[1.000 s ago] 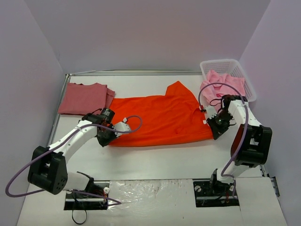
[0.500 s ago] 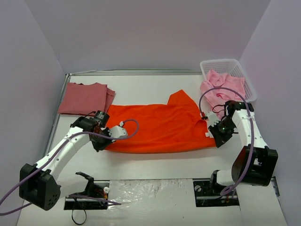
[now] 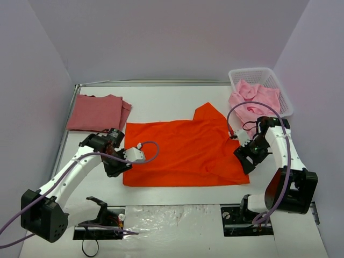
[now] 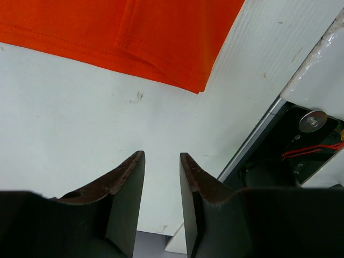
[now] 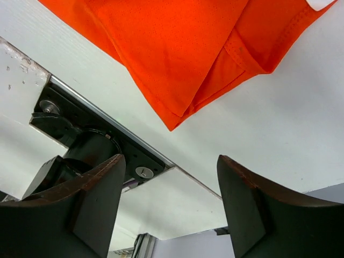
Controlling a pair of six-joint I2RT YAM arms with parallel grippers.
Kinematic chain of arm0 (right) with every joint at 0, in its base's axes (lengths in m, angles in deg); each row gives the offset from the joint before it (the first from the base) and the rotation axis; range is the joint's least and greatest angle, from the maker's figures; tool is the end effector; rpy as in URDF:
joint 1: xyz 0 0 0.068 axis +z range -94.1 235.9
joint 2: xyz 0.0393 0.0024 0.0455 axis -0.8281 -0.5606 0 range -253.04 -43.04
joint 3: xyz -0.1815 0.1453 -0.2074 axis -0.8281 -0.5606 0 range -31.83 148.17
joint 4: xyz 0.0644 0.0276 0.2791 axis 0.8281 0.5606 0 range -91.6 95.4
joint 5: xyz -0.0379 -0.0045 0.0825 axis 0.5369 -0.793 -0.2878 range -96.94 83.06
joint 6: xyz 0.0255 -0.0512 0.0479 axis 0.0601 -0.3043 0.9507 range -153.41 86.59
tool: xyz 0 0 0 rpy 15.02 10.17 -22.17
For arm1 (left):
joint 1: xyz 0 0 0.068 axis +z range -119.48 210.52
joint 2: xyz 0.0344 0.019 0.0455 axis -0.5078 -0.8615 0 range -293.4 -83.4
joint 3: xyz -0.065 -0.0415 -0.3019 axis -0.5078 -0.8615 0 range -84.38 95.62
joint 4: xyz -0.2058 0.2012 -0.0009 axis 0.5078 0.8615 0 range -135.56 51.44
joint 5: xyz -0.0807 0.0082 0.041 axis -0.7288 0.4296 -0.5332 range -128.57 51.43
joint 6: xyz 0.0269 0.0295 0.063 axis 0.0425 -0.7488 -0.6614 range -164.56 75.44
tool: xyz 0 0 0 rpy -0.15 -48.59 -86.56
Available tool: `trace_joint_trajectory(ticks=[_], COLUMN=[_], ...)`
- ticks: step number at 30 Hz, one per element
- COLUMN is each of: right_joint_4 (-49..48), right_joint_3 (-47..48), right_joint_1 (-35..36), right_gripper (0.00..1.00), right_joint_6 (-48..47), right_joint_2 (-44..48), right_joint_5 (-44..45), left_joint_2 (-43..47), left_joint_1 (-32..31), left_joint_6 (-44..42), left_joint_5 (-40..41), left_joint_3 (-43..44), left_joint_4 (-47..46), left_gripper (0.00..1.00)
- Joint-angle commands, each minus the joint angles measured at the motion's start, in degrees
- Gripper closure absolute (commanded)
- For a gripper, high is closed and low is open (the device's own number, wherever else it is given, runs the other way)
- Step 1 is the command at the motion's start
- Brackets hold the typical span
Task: Fold and stack the t-shirts
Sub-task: Fold the flattened tshirt in 1/3 of the way
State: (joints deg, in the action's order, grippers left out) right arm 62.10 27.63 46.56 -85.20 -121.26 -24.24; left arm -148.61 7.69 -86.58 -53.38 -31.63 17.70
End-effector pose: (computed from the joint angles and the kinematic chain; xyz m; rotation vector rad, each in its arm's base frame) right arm 0.2529 -0.0228 0.2474 -1.0630 2.6580 0.2789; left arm 0.1829 -0.0943 0.2588 1.5606 2.3711 -0.3042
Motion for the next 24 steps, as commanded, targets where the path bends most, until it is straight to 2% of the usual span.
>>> trace_joint_trajectory(ticks=[1, 3, 9, 15, 20, 24], right_joint_4=[4.1, 4.1, 2.1, 1.3, 0.3, 0.0], right_joint_3=[0.4, 1.1, 6.0, 20.1, 33.4, 41.9], right_joint_1=[-0.1, -0.1, -0.1, 0.0, 1.9, 4.4], right_gripper=[0.34, 0.31, 0.31, 0.33, 0.35, 0.36], right_joint_6=[-1.0, -1.3, -0.6, 1.0, 4.2, 6.8], right_joint_2=[-0.1, -0.7, -3.6, -13.5, -25.8, -34.6], right_joint_5=[0.9, 1.0, -0.3, -10.5, -16.0, -16.5], left_joint_2=[-0.6, -1.4, -3.5, -8.2, -18.1, -27.8], left_joint_1=[-0.2, -0.1, 0.1, 2.9, 9.1, 11.7], left_joint_6=[-2.4, -2.3, 1.0, 8.2, 15.6, 17.4], left_joint_5=[-0.4, -0.5, 1.4, -1.3, -6.5, -5.2], left_joint_3=[3.2, 3.7, 5.6, 11.4, 19.6, 27.0], left_joint_4=[2.0, 1.5, -5.2, -17.5, -27.3, -30.0], left_gripper=[0.69, 0.69, 0.70, 0.70, 0.69, 0.69])
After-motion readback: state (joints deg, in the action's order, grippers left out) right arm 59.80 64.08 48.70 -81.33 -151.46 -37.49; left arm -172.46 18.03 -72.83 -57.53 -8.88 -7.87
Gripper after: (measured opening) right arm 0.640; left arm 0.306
